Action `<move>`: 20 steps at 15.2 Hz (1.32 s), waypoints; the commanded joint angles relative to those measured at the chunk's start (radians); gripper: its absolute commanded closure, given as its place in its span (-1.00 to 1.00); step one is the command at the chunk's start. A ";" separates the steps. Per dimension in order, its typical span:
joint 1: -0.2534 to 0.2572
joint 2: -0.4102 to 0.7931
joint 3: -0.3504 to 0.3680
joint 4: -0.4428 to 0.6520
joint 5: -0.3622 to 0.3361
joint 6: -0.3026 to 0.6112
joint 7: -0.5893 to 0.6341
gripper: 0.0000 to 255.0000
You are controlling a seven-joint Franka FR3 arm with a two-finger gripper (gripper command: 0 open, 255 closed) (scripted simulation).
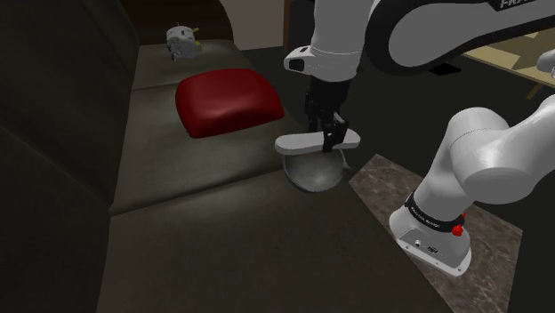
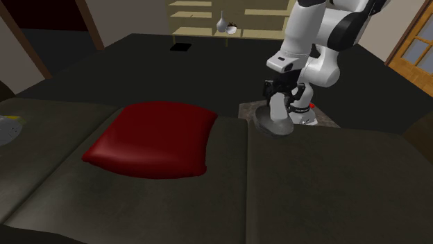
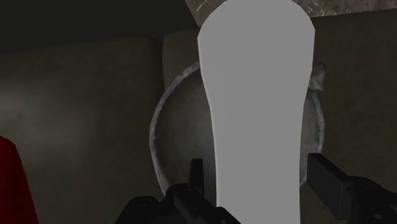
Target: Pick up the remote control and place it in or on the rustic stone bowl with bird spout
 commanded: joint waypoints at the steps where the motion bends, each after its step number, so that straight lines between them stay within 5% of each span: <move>1: 0.001 0.005 0.003 -0.026 0.003 0.032 0.001 1.00; 12: 0.002 0.018 0.009 -0.063 0.007 0.082 0.002 1.00; 13: 0.003 0.018 0.009 -0.063 0.007 0.082 0.002 -1.00; 18: 0.003 0.018 0.009 -0.063 0.007 0.081 0.002 -1.00; 20: 0.001 0.000 0.002 -0.006 0.002 0.007 0.002 -1.00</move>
